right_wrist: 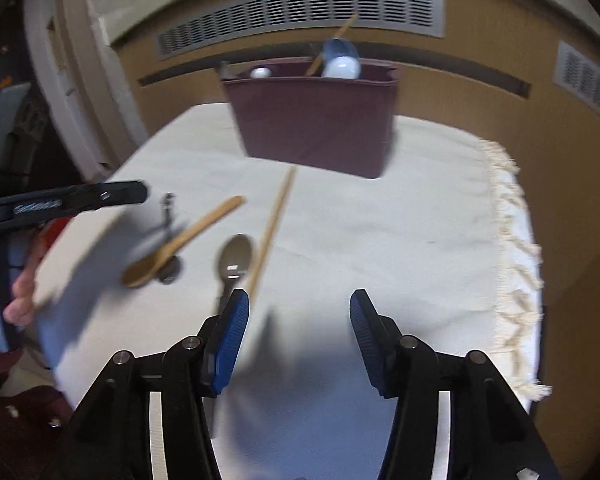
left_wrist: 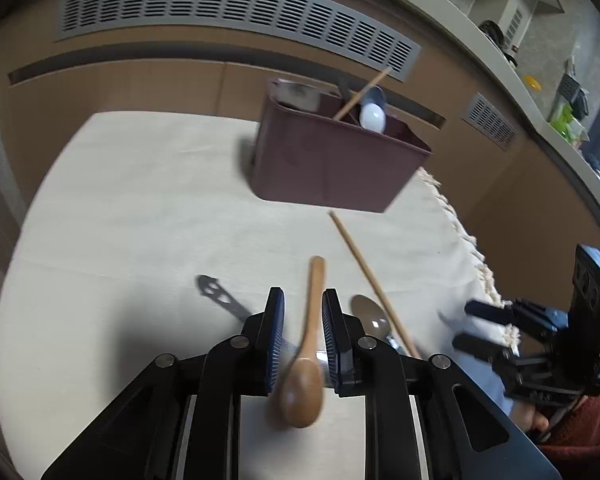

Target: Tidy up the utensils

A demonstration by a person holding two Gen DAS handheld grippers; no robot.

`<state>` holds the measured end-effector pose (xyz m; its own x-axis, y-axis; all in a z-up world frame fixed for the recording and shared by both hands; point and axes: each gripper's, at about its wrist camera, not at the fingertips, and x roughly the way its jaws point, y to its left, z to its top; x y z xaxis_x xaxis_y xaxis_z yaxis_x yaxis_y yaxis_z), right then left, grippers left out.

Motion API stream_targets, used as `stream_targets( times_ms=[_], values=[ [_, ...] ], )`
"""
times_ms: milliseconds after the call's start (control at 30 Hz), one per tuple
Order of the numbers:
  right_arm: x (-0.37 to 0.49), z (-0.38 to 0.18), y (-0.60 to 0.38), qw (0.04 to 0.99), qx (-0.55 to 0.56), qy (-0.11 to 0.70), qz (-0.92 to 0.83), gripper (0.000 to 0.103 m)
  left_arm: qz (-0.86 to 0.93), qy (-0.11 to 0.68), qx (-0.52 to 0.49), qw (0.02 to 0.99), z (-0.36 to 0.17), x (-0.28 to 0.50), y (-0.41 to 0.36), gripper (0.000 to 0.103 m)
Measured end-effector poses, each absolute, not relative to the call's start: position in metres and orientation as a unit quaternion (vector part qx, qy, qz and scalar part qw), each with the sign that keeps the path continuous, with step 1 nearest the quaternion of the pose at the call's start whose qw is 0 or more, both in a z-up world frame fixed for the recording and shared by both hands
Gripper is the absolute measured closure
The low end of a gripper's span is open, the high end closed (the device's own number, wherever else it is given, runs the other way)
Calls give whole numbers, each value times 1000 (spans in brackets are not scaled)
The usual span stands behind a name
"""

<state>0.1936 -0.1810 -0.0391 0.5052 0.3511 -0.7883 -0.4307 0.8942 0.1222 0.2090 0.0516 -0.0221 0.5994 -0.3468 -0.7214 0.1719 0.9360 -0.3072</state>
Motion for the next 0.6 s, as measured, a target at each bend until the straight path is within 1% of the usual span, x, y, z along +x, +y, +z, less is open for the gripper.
stream_targets(
  times_ms=[133, 233, 300, 367, 533, 600],
  values=[
    [194, -54, -149, 843, -49, 469, 260, 53, -110, 427, -89, 893, -26, 207, 67, 80],
    [195, -59, -122, 842, -74, 464, 265, 53, -93, 438, -76, 891, -34, 201, 74, 79],
    [195, -59, -105, 843, -95, 454, 271, 59, -86, 445, -74, 888, -40, 196, 77, 79],
    [198, -61, -97, 841, -102, 455, 275, 62, -84, 452, -83, 884, -45, 189, 82, 79],
    [215, -76, -99, 845, -122, 470, 223, 62, -91, 459, -86, 880, -54, 180, 78, 79],
    [221, -78, -102, 848, -113, 471, 218, 62, -95, 465, -83, 876, -57, 179, 73, 79]
  ],
)
